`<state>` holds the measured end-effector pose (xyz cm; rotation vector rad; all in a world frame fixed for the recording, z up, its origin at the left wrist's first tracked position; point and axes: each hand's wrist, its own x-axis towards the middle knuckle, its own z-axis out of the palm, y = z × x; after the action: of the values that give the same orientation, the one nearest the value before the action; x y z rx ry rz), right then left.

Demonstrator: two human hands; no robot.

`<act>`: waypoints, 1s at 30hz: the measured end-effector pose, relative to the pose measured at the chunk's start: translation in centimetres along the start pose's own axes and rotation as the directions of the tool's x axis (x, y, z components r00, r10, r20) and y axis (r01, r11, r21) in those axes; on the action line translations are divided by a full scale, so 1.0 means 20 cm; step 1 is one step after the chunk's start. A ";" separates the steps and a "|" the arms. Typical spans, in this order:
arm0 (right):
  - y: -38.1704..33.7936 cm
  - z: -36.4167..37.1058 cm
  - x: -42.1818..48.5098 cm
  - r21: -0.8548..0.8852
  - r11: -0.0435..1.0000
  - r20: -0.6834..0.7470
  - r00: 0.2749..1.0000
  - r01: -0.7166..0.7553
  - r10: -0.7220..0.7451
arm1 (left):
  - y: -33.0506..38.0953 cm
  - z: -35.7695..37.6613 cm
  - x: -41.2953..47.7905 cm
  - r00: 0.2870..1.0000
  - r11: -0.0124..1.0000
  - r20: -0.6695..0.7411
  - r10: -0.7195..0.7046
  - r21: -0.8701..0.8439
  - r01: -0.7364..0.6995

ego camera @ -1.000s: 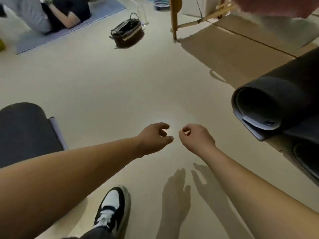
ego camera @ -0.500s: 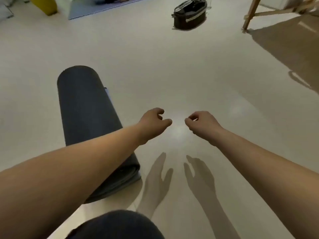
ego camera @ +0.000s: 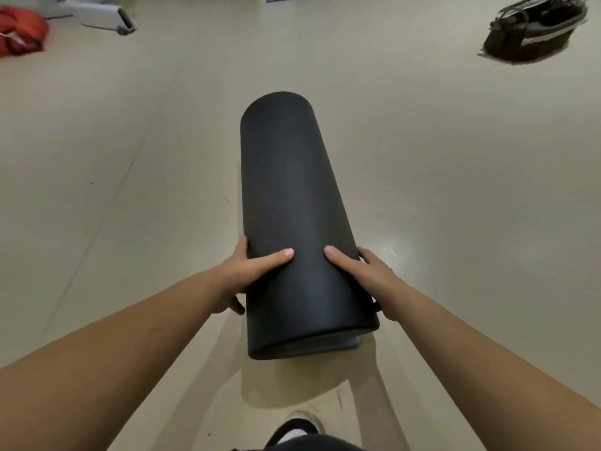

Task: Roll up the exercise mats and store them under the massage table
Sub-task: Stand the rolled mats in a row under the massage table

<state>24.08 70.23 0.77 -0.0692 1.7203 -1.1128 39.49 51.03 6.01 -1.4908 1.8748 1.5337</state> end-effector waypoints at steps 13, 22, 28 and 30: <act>0.27 -0.69 -0.20 -0.070 0.984 0.008 0.986 -0.166 0.167 | 0.16 0.62 -0.06 0.981 0.993 0.162 0.110 0.013 -0.113; 0.84 -1.37 -0.80 0.427 0.874 -0.135 0.939 -0.232 0.316 | 0.58 1.60 -0.27 0.862 0.884 0.480 0.165 0.316 -0.345; 1.18 -1.68 -1.09 0.548 0.798 -0.252 0.859 -0.252 0.445 | 0.80 2.18 -0.46 0.774 0.707 0.611 0.167 0.473 -0.526; 1.24 -1.75 -1.16 0.552 0.816 -0.356 0.836 -0.171 0.416 | 0.88 2.33 -0.57 0.772 0.619 0.615 0.161 0.546 -0.565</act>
<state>18.65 118.63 1.16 0.8432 1.7031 -1.3663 12.81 94.70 6.01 -0.2828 2.1269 0.9618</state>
